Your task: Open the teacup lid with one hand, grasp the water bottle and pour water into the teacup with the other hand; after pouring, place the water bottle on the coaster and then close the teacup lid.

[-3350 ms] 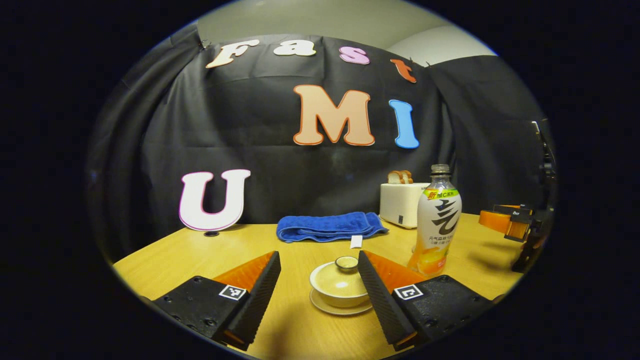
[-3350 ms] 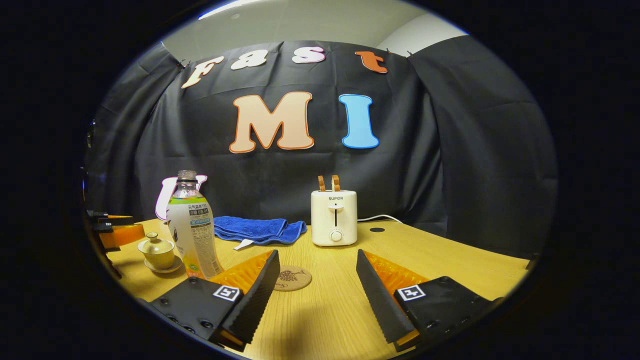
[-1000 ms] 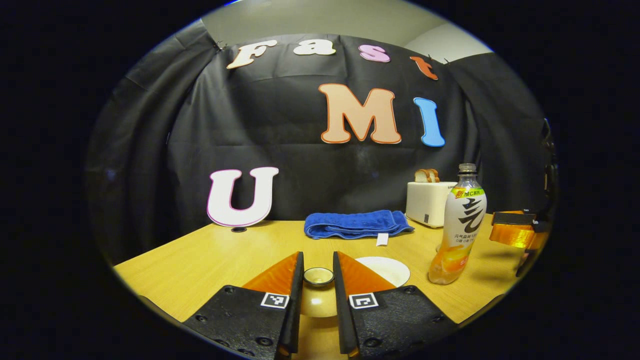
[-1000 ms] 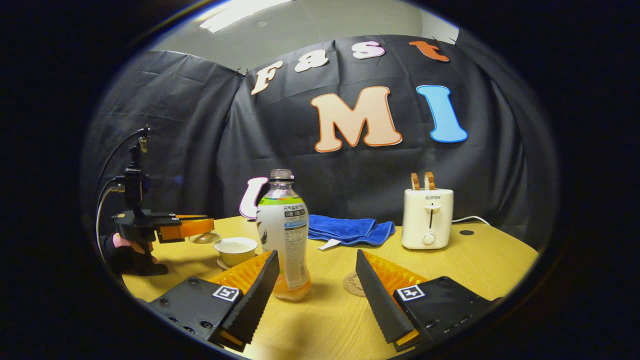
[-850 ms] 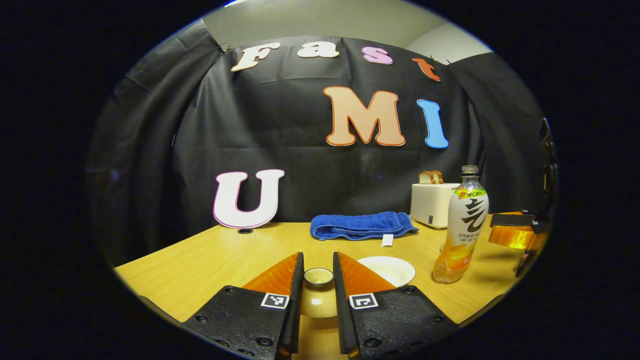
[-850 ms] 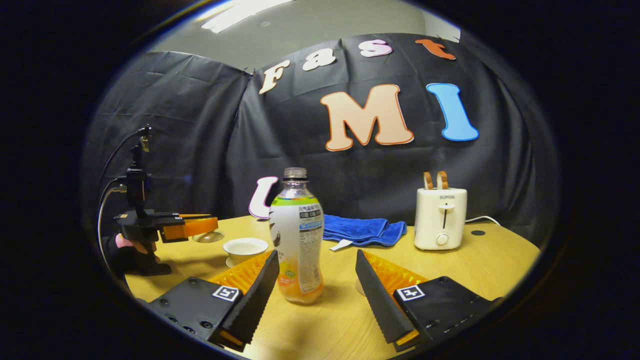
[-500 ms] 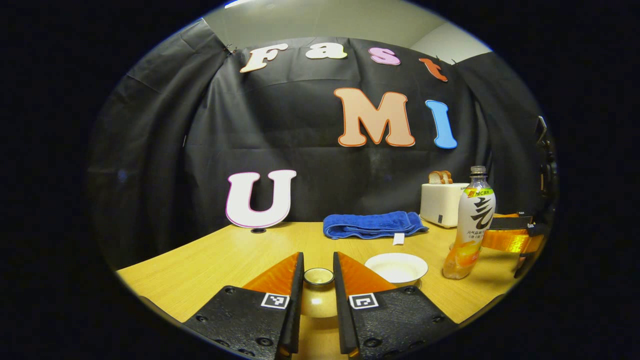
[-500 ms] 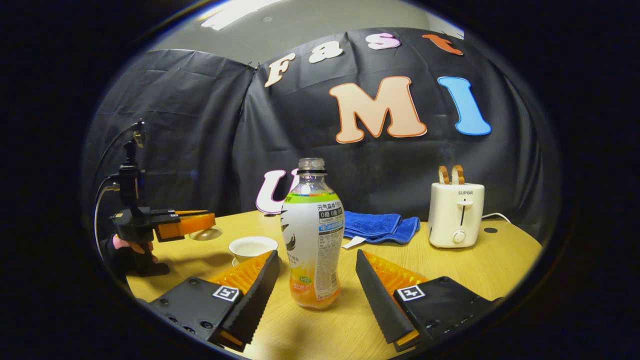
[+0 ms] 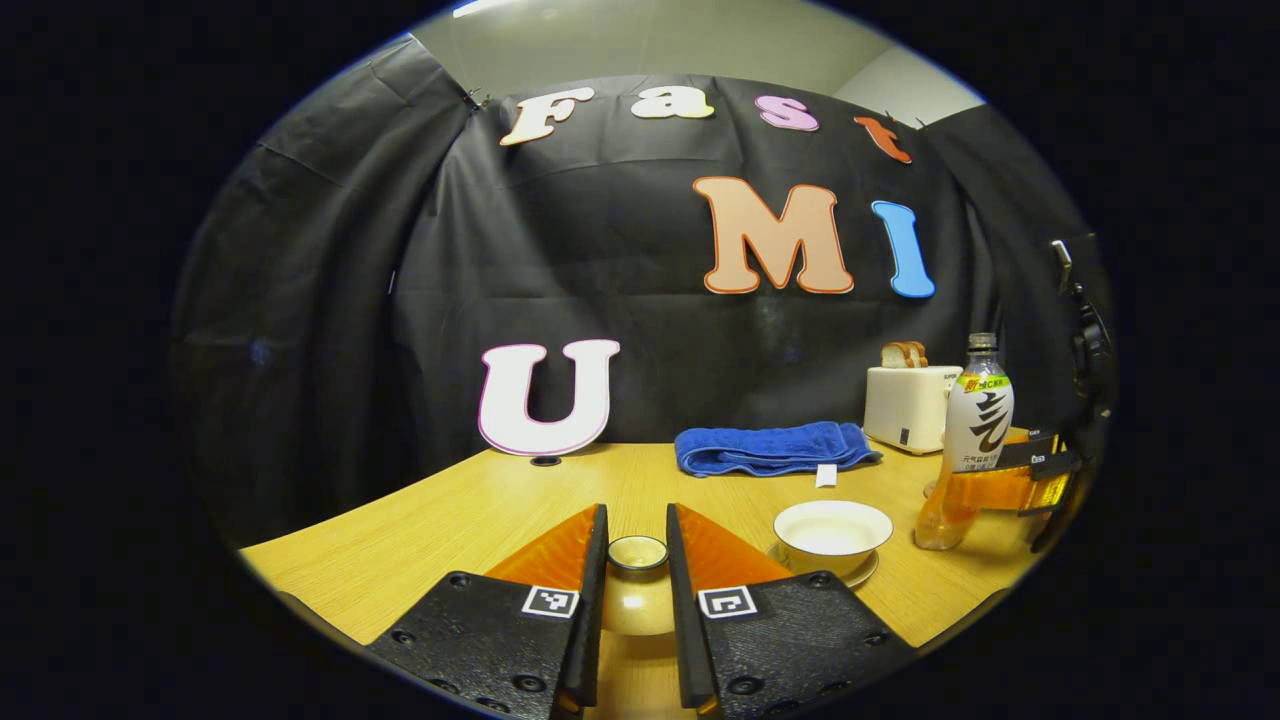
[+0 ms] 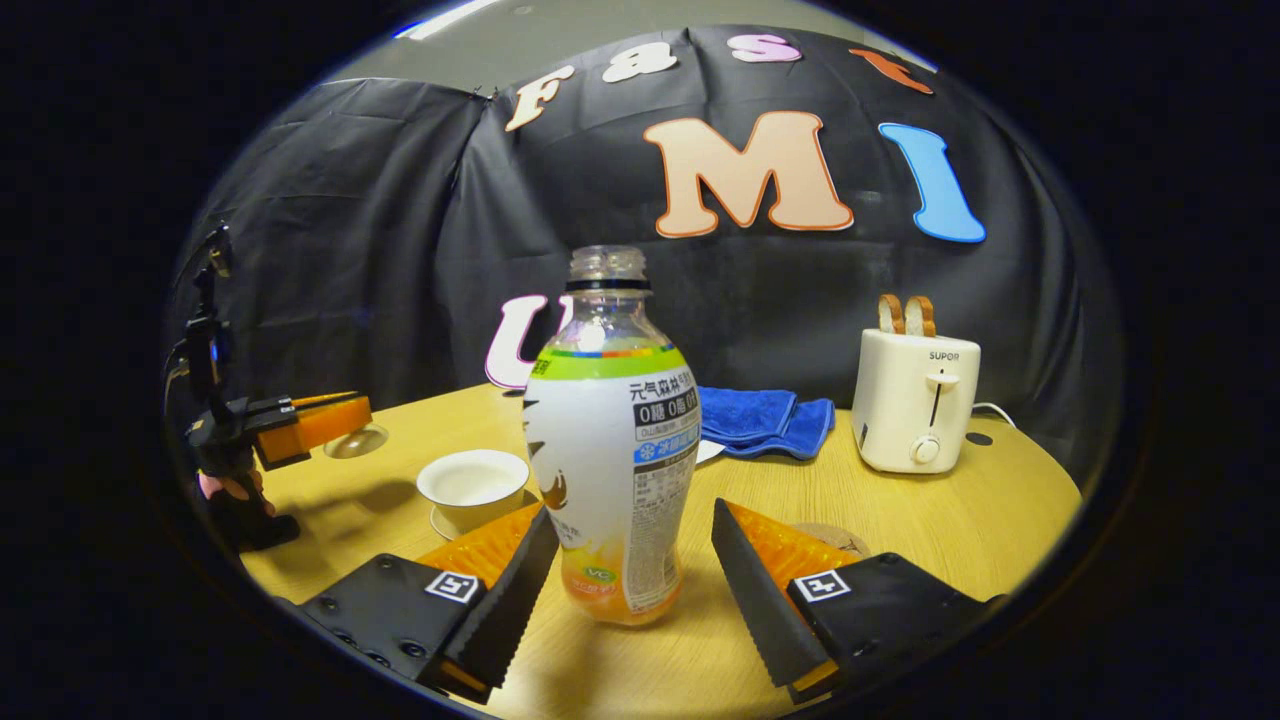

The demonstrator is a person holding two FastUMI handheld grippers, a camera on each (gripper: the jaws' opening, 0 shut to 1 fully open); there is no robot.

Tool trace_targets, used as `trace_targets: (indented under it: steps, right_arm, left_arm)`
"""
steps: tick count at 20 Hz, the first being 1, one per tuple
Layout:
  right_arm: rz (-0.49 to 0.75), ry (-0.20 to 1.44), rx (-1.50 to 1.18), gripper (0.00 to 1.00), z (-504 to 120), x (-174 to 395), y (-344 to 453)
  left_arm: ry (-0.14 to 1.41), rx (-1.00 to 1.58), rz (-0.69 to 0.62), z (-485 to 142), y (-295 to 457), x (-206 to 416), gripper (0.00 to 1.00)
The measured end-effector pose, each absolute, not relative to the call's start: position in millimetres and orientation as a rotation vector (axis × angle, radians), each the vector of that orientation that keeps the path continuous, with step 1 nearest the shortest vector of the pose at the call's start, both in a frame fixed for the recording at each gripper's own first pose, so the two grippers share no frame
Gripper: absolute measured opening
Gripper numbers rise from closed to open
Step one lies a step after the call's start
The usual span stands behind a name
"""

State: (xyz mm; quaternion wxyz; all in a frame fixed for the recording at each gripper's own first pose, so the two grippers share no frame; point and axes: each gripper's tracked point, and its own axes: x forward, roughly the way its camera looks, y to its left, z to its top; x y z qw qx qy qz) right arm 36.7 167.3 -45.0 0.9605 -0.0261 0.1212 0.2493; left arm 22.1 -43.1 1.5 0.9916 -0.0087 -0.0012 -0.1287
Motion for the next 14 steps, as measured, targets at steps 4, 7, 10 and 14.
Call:
trace_targets:
  steps: [4, 7, 10, 14]
  right_arm:
    - [0.491, 0.276, -0.07, 0.82, -51, 44, 178]
    - [0.481, 0.272, -0.084, 0.71, -50, 44, 179]
    - [0.458, 0.266, -0.116, 0.66, -49, 43, 177]
    - [0.416, 0.265, -0.238, 0.66, -36, 36, 169]
  left_arm:
    - [-0.002, -0.017, -0.244, 1, -40, 21, 0.29]
    - [-0.002, -0.017, -0.241, 2, -39, 22, 0.29]
    - [-0.002, -0.018, -0.238, 2, -38, 22, 0.29]
    - [-0.001, -0.017, -0.234, 2, -38, 23, 0.29]
